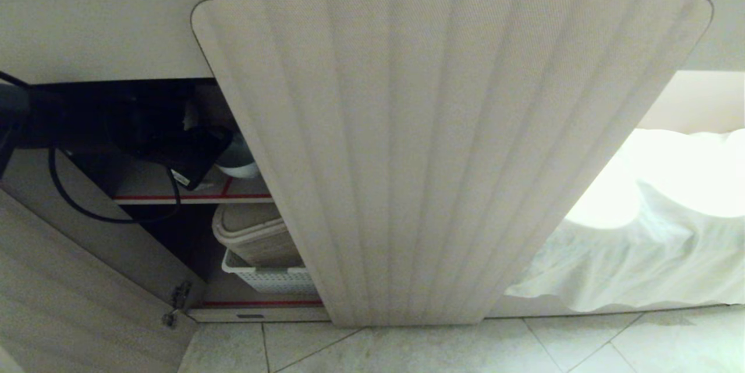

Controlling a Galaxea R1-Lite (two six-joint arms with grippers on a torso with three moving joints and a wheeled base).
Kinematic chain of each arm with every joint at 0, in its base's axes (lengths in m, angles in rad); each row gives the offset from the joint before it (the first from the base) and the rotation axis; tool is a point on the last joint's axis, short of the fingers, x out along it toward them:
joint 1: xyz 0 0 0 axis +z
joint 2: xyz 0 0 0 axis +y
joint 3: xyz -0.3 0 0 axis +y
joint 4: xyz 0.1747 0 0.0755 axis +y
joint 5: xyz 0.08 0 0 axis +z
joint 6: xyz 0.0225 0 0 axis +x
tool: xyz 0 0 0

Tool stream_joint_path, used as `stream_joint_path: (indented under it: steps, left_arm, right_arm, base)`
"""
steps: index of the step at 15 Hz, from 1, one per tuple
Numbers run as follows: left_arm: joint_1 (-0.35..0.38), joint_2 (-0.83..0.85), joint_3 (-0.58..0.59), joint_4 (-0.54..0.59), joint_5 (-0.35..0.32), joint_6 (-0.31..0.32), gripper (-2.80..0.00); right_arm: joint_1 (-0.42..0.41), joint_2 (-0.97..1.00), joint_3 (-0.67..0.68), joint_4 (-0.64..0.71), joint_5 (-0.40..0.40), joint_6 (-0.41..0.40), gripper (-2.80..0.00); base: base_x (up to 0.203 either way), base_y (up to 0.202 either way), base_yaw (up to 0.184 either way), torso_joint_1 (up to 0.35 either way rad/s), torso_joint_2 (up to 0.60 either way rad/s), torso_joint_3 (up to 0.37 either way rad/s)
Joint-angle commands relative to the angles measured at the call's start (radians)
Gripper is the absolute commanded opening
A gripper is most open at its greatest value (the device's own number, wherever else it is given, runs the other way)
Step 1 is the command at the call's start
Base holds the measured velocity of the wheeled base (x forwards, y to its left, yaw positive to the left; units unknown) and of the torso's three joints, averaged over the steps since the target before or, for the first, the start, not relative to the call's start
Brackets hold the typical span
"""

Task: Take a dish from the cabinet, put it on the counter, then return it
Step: Put it back into the cabinet

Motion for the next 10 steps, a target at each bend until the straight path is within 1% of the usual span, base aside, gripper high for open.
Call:
stream_joint_path:
  steps: [1, 4, 7, 10]
  left_arm:
    - [0.001, -0.016, 0.058, -0.063, 0.007, 0.023, 0.00]
    - [0.003, -0.024, 0.159, -0.237, 0.028, 0.108, 0.00]
    - [0.003, -0.043, 0.222, -0.320, 0.041, 0.159, 0.00]
    - [0.003, -0.058, 0.265, -0.416, 0.053, 0.191, 0.00]
  right_arm:
    - [0.000, 0.000, 0.000, 0.000, 0.000, 0.000, -2.80]
    - [0.000, 0.000, 0.000, 0.000, 0.000, 0.000, -2.80]
    - [0.000, 0.000, 0.000, 0.000, 0.000, 0.000, -2.80]
    - [0.000, 0.000, 0.000, 0.000, -0.002, 0.001, -2.80]
  base:
    - [0.000, 0.000, 0.000, 0.000, 0.00, 0.000]
    - [0.000, 0.000, 0.000, 0.000, 0.00, 0.000]
    - [0.000, 0.000, 0.000, 0.000, 0.00, 0.000]
    - [0.000, 0.000, 0.000, 0.000, 0.00, 0.000]
